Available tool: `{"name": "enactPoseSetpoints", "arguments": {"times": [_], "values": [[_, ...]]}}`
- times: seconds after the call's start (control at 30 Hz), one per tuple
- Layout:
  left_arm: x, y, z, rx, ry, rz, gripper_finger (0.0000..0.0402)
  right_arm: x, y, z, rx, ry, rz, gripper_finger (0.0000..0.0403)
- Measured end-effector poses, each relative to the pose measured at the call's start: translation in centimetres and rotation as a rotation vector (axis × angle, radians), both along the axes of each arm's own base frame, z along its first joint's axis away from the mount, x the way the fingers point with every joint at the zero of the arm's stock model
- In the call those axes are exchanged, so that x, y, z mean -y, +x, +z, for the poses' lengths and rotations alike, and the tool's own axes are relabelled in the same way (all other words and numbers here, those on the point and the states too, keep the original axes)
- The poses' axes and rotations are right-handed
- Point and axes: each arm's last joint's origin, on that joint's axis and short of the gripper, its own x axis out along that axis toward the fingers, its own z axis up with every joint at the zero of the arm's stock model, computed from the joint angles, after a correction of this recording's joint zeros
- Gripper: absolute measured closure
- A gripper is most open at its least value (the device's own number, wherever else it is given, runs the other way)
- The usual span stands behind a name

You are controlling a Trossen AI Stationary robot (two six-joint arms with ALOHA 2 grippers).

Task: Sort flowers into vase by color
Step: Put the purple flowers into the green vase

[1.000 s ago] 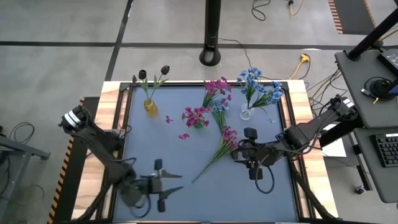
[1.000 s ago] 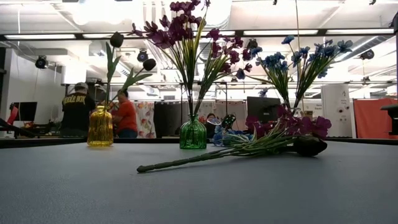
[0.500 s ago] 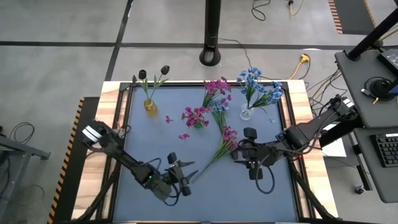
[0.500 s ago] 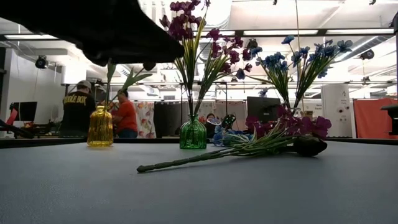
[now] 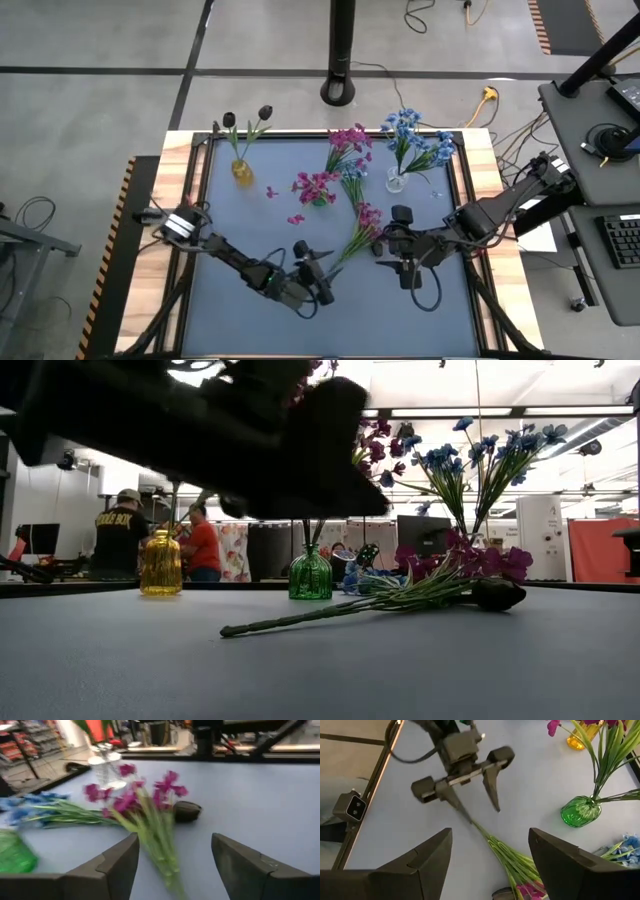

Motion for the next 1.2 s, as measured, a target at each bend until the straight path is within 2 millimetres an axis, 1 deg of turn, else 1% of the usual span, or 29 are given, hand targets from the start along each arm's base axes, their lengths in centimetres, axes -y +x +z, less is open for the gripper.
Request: {"name": "enactPoseSetpoints", "arguments": {"times": [0.13,0.23,0.4,0.47,0.57,0.63,0.77,0.9,1.2], "values": [[0.2,1.1,-1.3,-0.06,0.027,0.005,0.0157,0.0,0.0,-0.3,-0.009,0.001,-0.005,0.0138],[0.4,1.8,-1.1,-0.04,0.014,0.01,0.0158,0.0,-0.1,-0.8,-0.023,0.001,-0.012,0.0133],[-0.4,1.7,-2.3,-0.096,0.001,0.04,0.0165,0.1,-0.1,-1.6,-0.044,-0.01,-0.013,0.0131],[-0.8,1.8,-2.6,-0.112,-0.046,0.014,0.0168,0.1,-0.1,-1.7,-0.046,-0.011,-0.013,0.0132],[-1.2,1.7,-3.5,-0.165,-0.106,-0.046,0.0172,0.1,-0.1,-1.7,-0.043,-0.01,-0.013,0.0132],[-1.3,1.7,-4.0,-0.183,-0.124,-0.057,0.0175,0.1,-0.1,-1.6,-0.04,-0.008,-0.012,0.0131],[-1.5,1.7,-4.3,-0.193,-0.142,-0.058,0.0188,0.0,0.0,-1.6,-0.031,-0.003,-0.013,0.0132],[-1.5,1.7,-4.4,-0.198,-0.144,-0.053,0.0223,0.0,0.0,-1.5,-0.023,0.001,-0.012,0.0132],[-1.5,1.6,-4.5,-0.197,-0.157,-0.044,0.0362,0.0,0.0,-1.5,-0.023,0.001,-0.012,0.0131]]}}
